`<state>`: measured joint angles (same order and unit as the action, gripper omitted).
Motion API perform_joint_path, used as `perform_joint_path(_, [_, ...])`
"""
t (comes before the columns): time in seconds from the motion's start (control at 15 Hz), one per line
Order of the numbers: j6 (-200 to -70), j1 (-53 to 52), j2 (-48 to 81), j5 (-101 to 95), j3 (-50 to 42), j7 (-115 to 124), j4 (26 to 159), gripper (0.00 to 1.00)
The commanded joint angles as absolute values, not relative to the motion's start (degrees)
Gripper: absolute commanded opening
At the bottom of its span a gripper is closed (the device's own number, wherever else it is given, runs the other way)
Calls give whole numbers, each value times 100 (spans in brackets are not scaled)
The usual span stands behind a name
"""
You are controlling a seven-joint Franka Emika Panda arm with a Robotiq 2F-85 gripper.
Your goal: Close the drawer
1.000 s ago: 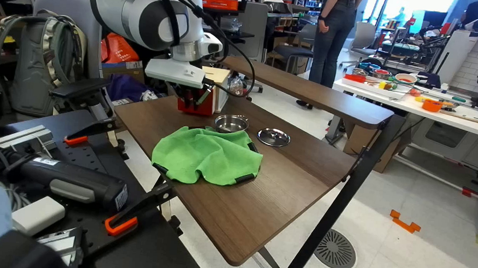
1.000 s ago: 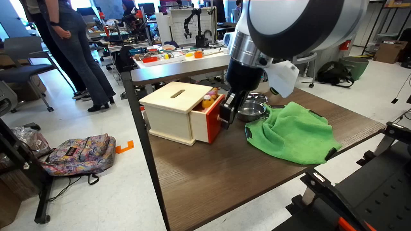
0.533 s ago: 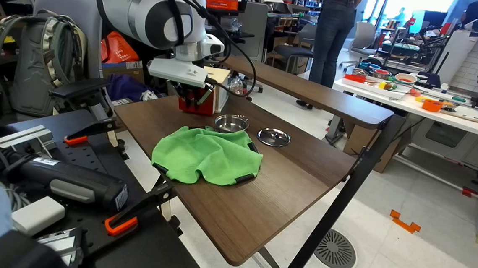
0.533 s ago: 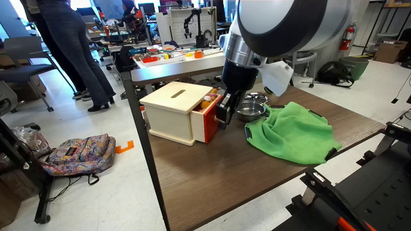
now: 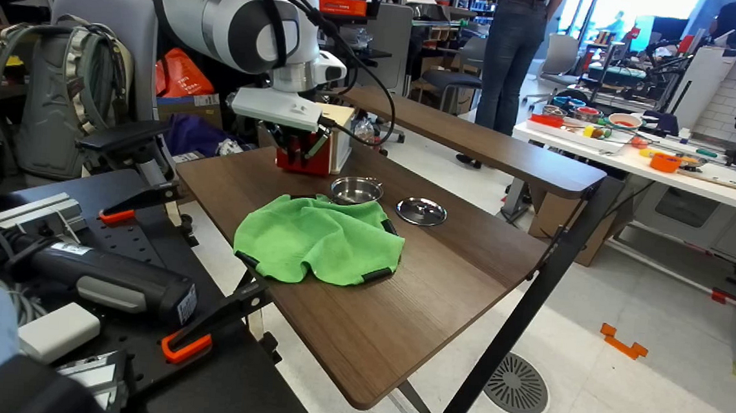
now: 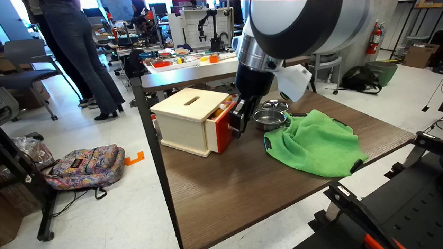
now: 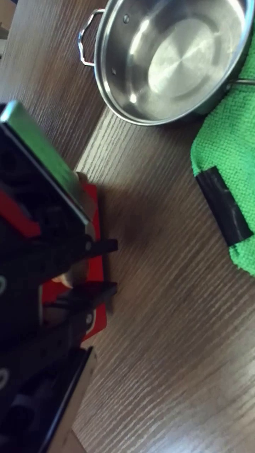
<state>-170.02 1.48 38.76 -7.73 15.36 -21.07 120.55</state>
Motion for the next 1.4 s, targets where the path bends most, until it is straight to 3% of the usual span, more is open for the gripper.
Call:
perform_joint_path(0.0, [-16932,-38,4068,-864,1430,-2032,11594,6])
perform_joint_path(1.2, [-16679,-168,4288,-840,1401,-2047,11156,6])
perform_joint_path(1.27, [-16686,-163,4285,-837,1404,-2051,11159,50])
perform_joint_path(1.33, [-16690,-165,4280,-835,1405,-2049,11155,52])
